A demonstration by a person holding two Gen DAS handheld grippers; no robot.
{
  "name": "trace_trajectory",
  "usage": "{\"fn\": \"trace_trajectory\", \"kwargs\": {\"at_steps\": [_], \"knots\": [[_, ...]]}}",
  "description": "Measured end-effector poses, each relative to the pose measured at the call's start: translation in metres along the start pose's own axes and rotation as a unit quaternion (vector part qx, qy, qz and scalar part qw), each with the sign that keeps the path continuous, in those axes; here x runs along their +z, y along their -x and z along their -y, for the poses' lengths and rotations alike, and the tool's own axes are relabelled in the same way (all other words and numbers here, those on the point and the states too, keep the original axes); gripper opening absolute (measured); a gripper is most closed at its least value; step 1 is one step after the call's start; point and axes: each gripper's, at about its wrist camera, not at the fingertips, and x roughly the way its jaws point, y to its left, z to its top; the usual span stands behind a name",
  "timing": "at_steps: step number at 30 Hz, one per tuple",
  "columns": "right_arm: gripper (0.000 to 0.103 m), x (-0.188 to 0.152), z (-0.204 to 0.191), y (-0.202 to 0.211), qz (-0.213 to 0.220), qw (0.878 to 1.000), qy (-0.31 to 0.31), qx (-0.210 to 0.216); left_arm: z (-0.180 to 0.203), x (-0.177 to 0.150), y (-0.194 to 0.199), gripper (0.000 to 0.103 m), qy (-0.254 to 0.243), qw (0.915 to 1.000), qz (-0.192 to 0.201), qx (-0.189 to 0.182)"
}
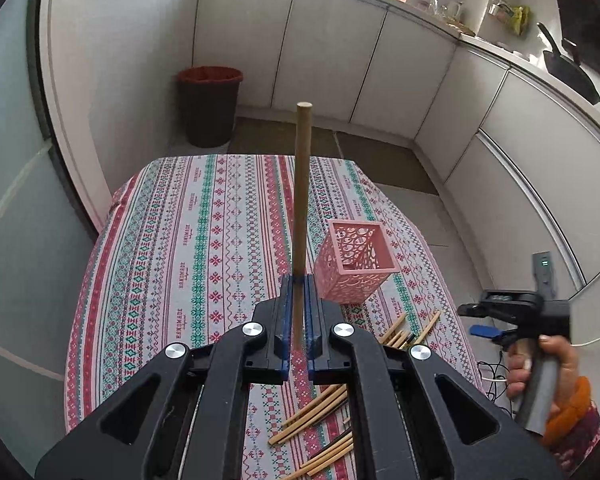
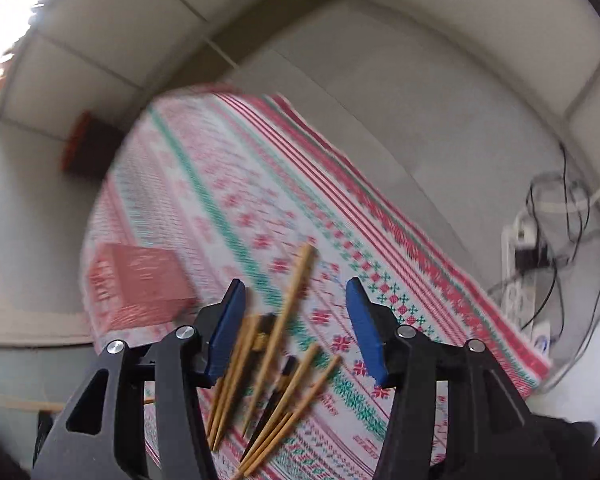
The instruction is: Organize utensils
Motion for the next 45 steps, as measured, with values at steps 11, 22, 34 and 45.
{"fn": "trace_trajectory", "kwargs": {"at_steps": [11,22,34,45], "knots": [[0.010,0.001,-0.049,-0.072,0.011,0.991,0.015,-0.133,0.000,0.011,0.000,0.004,-0.013,0.9997,0.017,-0.008],[0.008,-0.025,-0.058,0.037,0.088,0.994,0.060,0.008,0.013,0.017,0.022,0.001,-0.031,0.9983,0.045,-0.019],[0.008,-0.040,-0.062,0.124,0.151,0.980,0.111,0.064,-0.031,-0.024,-0.192,0.025,0.017,0.9652,-0.261,0.001],[0.008,-0.042,-0.064,0.115,0.149,0.978,0.121,0.080,-0.025,-0.040,-0.219,0.006,-0.019,0.9694,-0.234,0.070]]}}
